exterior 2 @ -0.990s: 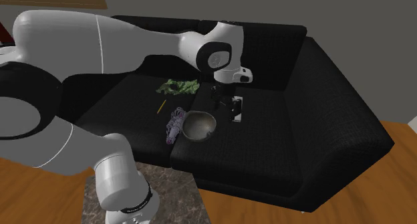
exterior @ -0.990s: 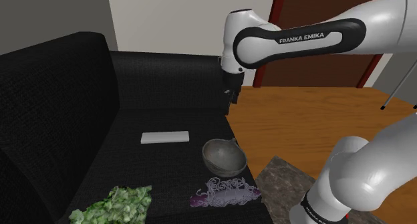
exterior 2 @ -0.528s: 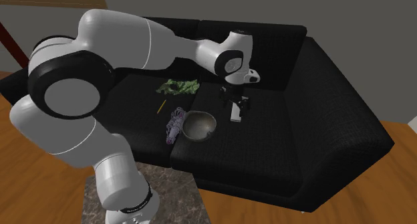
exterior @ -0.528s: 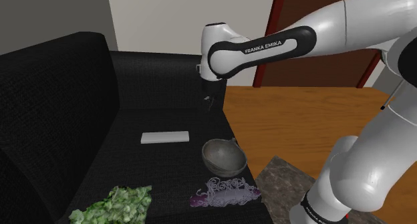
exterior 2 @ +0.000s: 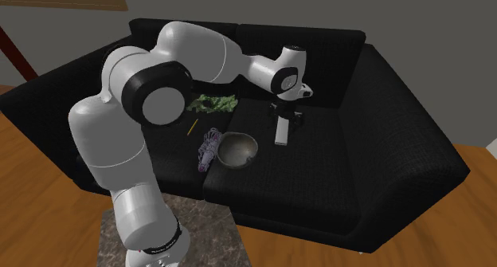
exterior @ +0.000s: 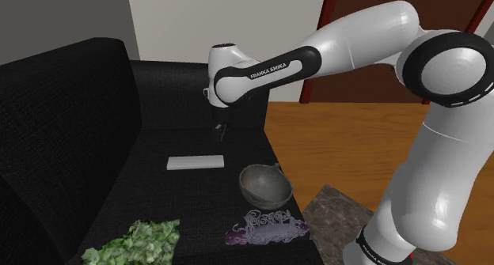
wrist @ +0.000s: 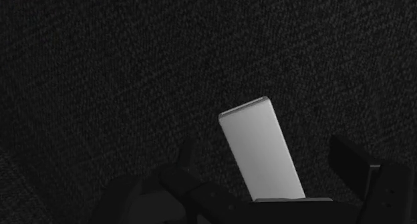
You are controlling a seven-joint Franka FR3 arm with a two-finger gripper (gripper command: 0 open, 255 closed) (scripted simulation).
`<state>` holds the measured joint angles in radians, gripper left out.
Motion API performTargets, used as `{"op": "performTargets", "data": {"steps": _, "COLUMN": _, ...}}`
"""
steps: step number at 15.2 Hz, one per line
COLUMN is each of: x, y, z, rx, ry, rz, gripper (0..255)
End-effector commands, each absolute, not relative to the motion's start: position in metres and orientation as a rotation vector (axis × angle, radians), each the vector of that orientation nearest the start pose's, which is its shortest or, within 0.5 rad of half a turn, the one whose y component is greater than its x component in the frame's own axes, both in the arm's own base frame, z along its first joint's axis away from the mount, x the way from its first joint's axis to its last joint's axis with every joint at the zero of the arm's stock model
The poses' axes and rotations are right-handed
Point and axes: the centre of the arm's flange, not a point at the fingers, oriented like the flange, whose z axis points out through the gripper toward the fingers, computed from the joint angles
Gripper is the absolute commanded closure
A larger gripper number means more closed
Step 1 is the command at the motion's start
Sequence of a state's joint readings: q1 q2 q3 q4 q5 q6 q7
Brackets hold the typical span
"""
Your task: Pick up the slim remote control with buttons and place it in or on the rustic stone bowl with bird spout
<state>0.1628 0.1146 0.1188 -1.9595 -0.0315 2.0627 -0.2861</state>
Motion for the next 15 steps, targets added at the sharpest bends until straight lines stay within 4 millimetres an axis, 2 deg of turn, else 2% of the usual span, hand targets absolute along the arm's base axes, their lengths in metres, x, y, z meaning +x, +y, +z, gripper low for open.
{"op": "performTargets", "data": {"steps": 1, "x": 0.571, "y": 0.177, "z": 0.405, "rx": -2.996, "ry": -0.967, "rz": 0.01, "gripper": 0}}
{"op": "performTargets", "data": {"steps": 8, "x": 0.619, "y": 0.235, "z": 0.366, "rx": -2.903, "ry": -1.161, "rz": -0.01, "gripper": 0}}
{"op": "performTargets", "data": {"steps": 15, "x": 0.619, "y": 0.236, "z": 0.329, "rx": -2.903, "ry": -1.161, "rz": -0.01, "gripper": 0}}
